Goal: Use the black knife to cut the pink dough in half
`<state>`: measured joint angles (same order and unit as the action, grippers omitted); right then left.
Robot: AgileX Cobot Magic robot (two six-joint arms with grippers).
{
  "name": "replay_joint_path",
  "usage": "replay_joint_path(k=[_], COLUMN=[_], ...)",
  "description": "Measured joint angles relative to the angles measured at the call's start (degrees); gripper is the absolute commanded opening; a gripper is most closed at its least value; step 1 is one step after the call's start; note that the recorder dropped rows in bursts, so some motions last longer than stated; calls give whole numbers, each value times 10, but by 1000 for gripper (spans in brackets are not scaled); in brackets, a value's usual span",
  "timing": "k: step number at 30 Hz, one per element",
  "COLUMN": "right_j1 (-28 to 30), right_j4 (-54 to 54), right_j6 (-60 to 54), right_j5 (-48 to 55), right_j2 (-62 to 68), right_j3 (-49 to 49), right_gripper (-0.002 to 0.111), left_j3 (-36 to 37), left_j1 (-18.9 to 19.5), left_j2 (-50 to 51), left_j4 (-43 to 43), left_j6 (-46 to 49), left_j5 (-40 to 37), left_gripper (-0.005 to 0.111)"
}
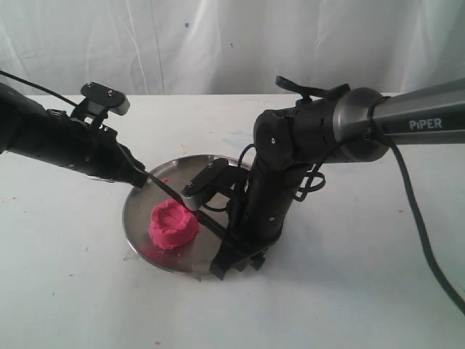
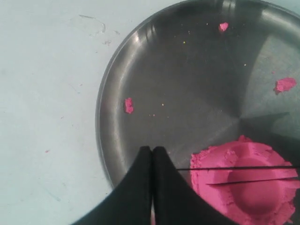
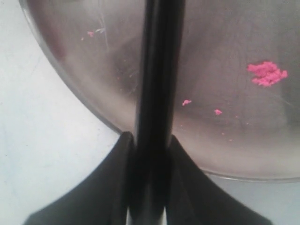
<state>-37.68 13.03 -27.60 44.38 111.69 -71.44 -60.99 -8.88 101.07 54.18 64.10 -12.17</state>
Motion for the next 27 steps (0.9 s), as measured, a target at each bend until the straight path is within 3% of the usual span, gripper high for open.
replay_joint_path(k=[13,19,27], right_j1=[0,0,0], right_j4=[1,2,25], right_j6=[0,0,0], right_j5=[-4,-4,-4], right_j2=[0,0,0], right_j3=[0,0,0], right_gripper=[0,0,0], left_j3=[0,0,0], left_j1=[8,47,51], left_j2=[-6,-6,-6], left_j4=[-99,-103,-60], left_j6=[5,-53,-106], left_j5=[25,32,1], left_gripper=[0,0,0])
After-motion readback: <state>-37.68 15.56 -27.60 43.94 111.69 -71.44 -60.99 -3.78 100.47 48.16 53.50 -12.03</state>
